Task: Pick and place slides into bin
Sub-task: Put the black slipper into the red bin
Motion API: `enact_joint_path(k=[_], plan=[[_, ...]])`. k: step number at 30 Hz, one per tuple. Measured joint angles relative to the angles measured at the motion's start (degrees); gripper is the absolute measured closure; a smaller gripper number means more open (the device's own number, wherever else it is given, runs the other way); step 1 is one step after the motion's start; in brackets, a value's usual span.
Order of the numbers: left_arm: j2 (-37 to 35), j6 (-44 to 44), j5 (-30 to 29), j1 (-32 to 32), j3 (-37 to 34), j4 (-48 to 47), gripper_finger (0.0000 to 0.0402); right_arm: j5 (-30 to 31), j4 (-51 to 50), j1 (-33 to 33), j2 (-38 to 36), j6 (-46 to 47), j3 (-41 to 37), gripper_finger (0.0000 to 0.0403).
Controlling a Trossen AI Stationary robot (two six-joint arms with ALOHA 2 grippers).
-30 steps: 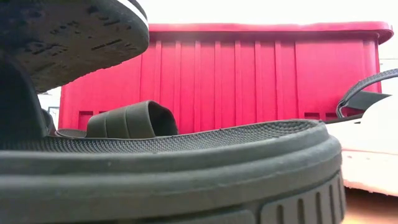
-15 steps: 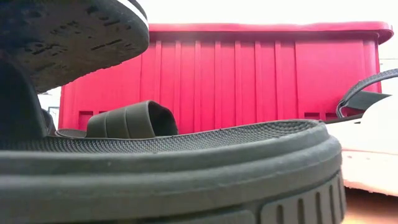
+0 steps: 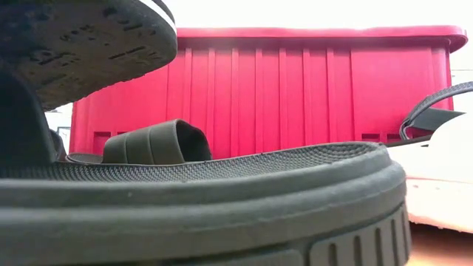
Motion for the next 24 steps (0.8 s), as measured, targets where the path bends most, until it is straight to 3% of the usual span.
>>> enact_joint_path(k=[6,12,19,24], plan=[[-0.26,-6.79,-7.34,-4.19,-1.15,-1.17,0.0286,-0.17,0.02,0.00,0.00,0.00,0.00,0.0403],[-2.03,-17.83,-13.76,-7.82,-8.03,2.96,0.0286,-0.21,0.00,0.00,0.01,-0.08,0.00,0.0403],[-3.57,-27.59,-13.21,-8.99,-15.31,6.46,0.0286,-0.23,0.02,0.00,0.00,-0.11,0.00,0.0403],[-3.84,-26.37,-14.52,-9.62,-17.77,10.80,0.0286,-0.22,0.84,0.00,0.01,-0.05,0.00,0.0403]])
